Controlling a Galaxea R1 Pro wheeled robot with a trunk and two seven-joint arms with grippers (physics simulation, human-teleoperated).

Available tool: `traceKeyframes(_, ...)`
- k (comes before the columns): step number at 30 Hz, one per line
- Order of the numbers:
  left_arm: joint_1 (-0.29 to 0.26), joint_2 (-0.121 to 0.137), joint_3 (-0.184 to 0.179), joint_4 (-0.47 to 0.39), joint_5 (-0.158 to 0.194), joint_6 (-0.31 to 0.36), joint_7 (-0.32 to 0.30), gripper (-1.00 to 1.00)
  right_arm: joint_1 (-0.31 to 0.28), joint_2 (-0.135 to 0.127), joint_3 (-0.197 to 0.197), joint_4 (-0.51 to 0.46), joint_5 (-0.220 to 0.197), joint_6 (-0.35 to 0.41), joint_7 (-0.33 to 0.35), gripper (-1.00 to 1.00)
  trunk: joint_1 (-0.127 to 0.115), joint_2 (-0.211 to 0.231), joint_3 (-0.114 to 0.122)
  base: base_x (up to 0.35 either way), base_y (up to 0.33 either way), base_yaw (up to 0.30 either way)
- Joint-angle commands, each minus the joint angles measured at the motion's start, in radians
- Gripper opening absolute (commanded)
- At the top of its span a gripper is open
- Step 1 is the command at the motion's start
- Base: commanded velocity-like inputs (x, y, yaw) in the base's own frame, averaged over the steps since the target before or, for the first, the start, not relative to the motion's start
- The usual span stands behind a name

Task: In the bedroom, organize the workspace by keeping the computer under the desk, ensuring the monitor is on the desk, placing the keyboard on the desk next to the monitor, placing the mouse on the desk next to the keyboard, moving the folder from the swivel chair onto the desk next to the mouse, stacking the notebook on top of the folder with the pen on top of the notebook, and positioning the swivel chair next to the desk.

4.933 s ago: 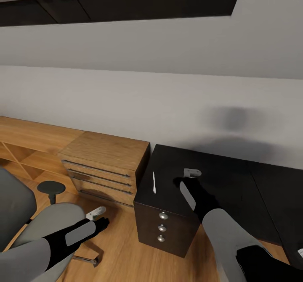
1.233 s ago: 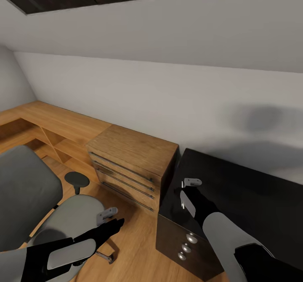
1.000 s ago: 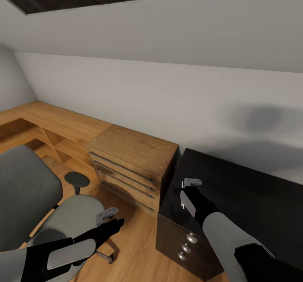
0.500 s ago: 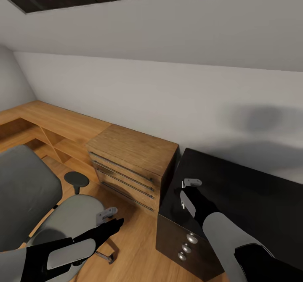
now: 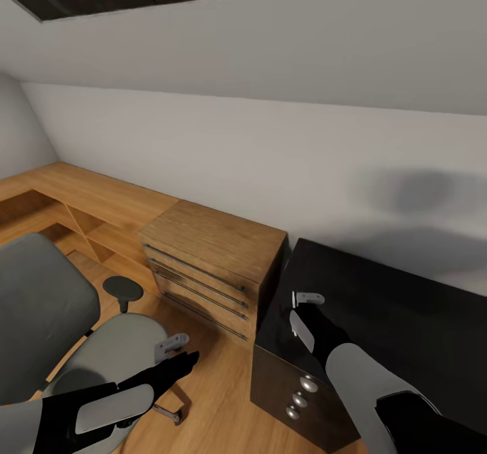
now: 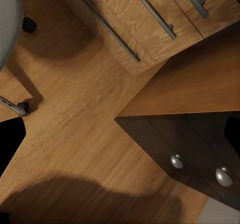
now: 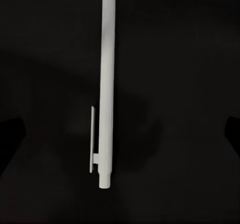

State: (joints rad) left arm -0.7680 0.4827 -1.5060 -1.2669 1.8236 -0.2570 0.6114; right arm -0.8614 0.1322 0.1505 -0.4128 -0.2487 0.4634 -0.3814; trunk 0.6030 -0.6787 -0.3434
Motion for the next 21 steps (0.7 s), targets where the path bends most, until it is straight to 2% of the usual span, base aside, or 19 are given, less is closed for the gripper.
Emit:
traceKeyframes(1,-0.002,0.0,-0.003,-0.002,0.006,-0.007,0.002,1.0,-0.001,-0.001,0.008,-0.001,-0.01,0.008,-0.009,1.0,0.0,-0.001,-0.001,0.0,0.0,0.0)
traceKeyframes(5,-0.002,0.0,-0.003,-0.002,0.006,-0.007,0.002,1.0,-0.001,0.0,0.008,0.0,-0.011,0.021,-0.009,1.0,0.016,-0.029,-0.014,0.0,0.0,0.0)
traceKeyframes(13,-0.002,0.0,-0.003,-0.001,0.006,-0.006,0.002,1.0,-0.001,0.0,0.009,0.0,-0.009,0.027,-0.01,1.0,0.016,-0.029,-0.014,0.0,0.0,0.0)
traceKeyframes(17,-0.002,0.0,-0.003,-0.001,0.006,-0.006,0.002,1.0,-0.001,0.0,0.009,0.0,-0.009,0.027,-0.01,1.0,0.031,-0.057,-0.027,0.0,0.0,0.0)
traceKeyframes(21,-0.002,-0.001,-0.003,-0.001,0.006,-0.006,0.002,1.0,-0.001,0.0,0.009,0.0,-0.008,0.027,-0.01,1.0,0.031,-0.057,-0.027,0.0,0.0,0.0)
